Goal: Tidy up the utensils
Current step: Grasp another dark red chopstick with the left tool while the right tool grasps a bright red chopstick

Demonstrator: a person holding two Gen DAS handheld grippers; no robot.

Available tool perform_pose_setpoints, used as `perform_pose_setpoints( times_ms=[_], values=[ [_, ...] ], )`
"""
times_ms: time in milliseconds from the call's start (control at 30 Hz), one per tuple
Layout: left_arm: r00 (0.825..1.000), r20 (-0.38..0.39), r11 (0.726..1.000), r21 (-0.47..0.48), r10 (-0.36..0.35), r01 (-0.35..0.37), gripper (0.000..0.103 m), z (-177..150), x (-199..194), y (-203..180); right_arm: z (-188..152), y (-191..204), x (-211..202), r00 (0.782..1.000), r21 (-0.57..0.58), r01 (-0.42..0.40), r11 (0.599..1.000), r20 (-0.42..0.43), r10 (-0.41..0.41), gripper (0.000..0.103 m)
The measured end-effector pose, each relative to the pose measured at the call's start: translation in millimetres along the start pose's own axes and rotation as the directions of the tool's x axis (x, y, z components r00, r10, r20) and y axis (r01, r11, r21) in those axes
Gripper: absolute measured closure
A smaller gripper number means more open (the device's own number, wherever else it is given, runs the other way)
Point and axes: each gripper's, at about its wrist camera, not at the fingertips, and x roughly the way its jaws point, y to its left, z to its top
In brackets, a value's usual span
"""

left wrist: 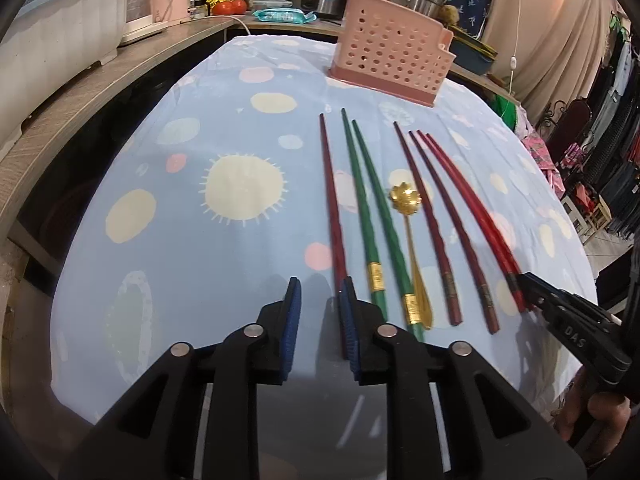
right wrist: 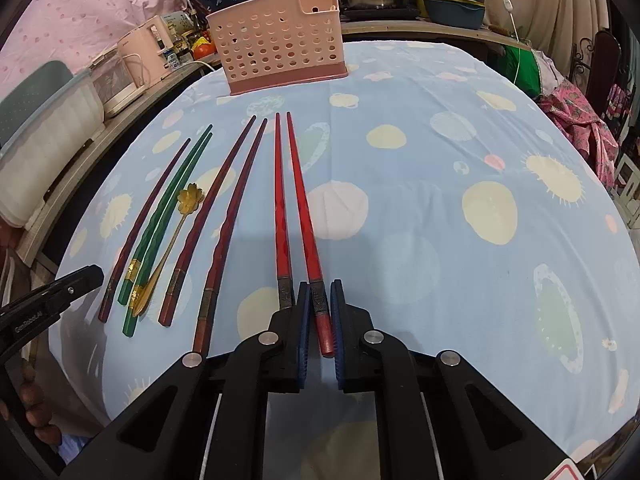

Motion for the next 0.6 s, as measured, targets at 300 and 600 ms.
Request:
perform_pose_setpoints(
  times_ms=[300, 600],
  values=[
    [0.999, -0.042, 1.000, 0.013, -0.017, 0.017, 0.075, -8.3, 7.2, -8.0, -0.5, 0.0, 0.1, 1.000, -0.002, 0.000, 1.000, 0.001, 0.000, 0.094],
    [0.999, -0.043, 1.000, 0.015, -0.019, 0.020, 0.087, -12.6, 7.3, -6.1, -1.0, -0.4, 0.3, 1.000, -0.002, 0.000, 1.000, 0.001, 0.000, 0.094]
  ],
)
